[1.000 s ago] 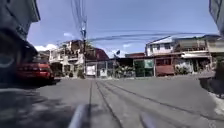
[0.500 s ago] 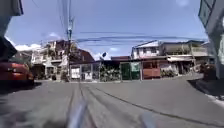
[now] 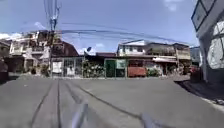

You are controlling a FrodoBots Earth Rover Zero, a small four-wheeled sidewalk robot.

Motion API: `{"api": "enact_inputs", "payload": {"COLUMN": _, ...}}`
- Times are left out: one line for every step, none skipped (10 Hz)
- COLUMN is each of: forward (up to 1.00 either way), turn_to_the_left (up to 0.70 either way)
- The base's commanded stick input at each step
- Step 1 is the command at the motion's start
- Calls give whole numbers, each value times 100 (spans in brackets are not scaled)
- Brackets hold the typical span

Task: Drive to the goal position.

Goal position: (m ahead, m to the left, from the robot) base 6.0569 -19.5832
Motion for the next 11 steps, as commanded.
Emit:
{"api": "enact_inputs", "payload": {"forward": 100, "turn_to_the_left": 0}}
{"api": "enact_inputs", "payload": {"forward": 100, "turn_to_the_left": 0}}
{"api": "enact_inputs", "payload": {"forward": 100, "turn_to_the_left": 0}}
{"api": "enact_inputs", "payload": {"forward": 100, "turn_to_the_left": -5}}
{"api": "enact_inputs", "payload": {"forward": 100, "turn_to_the_left": -23}}
{"api": "enact_inputs", "payload": {"forward": 100, "turn_to_the_left": -38}}
{"api": "enact_inputs", "payload": {"forward": 100, "turn_to_the_left": -39}}
{"api": "enact_inputs", "payload": {"forward": 100, "turn_to_the_left": -40}}
{"api": "enact_inputs", "payload": {"forward": 100, "turn_to_the_left": -40}}
{"api": "enact_inputs", "payload": {"forward": 100, "turn_to_the_left": -40}}
{"api": "enact_inputs", "payload": {"forward": 100, "turn_to_the_left": -40}}
